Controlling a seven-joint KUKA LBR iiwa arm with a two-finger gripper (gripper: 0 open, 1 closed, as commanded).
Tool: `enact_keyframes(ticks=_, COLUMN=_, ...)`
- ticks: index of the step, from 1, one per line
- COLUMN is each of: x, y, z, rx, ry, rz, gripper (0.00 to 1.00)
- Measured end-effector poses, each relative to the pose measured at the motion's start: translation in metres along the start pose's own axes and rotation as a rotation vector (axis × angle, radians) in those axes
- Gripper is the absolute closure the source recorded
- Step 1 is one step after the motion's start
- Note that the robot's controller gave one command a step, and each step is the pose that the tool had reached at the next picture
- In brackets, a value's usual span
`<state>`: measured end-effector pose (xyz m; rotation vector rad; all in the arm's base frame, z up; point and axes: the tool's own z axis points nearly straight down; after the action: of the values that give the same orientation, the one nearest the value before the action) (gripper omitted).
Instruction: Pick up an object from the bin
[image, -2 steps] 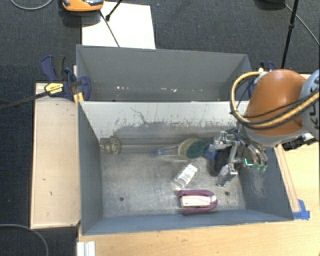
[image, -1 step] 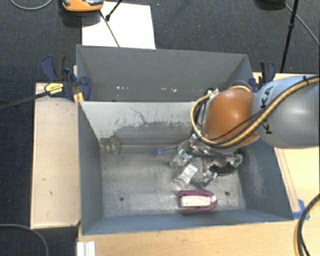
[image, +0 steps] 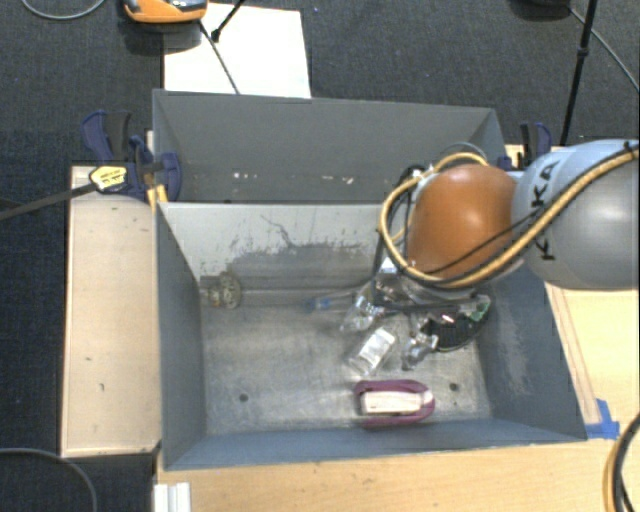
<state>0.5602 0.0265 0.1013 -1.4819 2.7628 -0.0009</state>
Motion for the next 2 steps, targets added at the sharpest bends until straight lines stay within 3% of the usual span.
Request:
enact_keyframes(ticks=1, x=0.006, y=-0.016, z=-0.004, rx=0.001, ry=0.0, rz=-0.04, gripper=0.0)
enact_keyframes(ticks=2, x=-0.002, y=-0.028, z=0.029, rx=0.002, ry=-0.002, rz=-0.068, gripper=0.0)
